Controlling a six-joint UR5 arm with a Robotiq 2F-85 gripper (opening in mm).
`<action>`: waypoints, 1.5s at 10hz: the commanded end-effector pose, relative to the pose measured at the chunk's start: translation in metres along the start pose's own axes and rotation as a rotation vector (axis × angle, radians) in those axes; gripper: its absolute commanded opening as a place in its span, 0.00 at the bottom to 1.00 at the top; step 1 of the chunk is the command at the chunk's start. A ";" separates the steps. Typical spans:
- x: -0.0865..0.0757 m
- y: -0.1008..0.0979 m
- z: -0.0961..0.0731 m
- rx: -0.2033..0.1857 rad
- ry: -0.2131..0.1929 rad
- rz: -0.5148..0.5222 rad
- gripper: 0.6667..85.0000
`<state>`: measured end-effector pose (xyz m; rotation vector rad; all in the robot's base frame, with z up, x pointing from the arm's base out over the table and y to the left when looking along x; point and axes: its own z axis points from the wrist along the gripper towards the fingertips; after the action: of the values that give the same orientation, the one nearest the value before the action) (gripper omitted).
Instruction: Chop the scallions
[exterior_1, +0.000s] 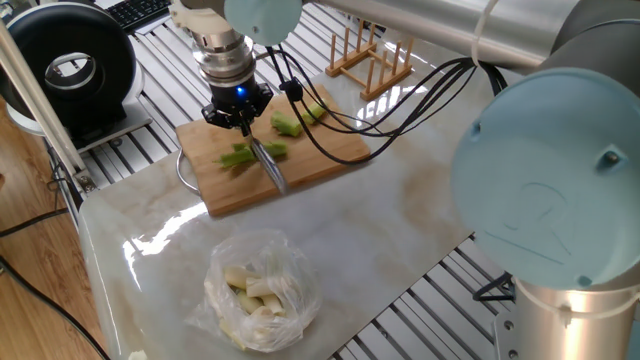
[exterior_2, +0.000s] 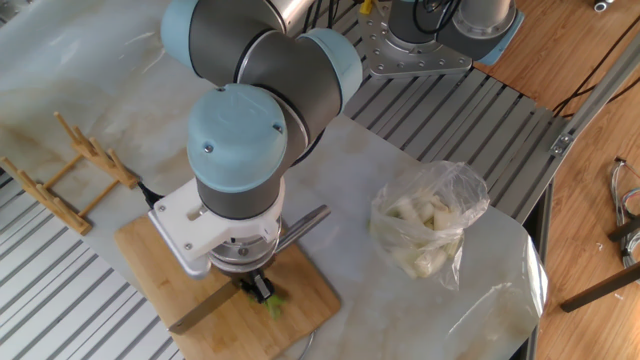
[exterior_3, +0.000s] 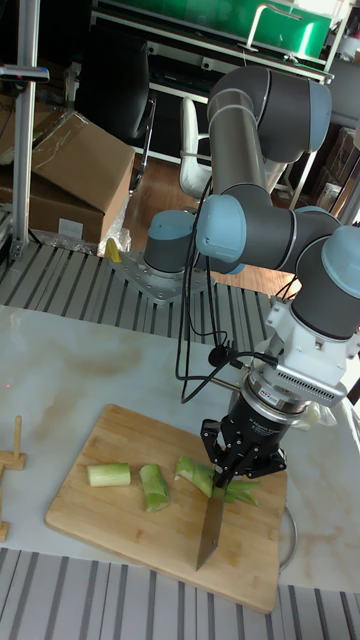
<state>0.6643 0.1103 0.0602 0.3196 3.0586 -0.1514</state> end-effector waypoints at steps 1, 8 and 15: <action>0.004 -0.006 -0.003 0.028 0.007 -0.095 0.00; -0.023 0.014 -0.002 -0.034 -0.045 -0.008 0.00; -0.040 0.020 -0.017 -0.035 -0.103 0.044 0.00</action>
<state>0.7008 0.1198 0.0666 0.3481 2.9671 -0.1226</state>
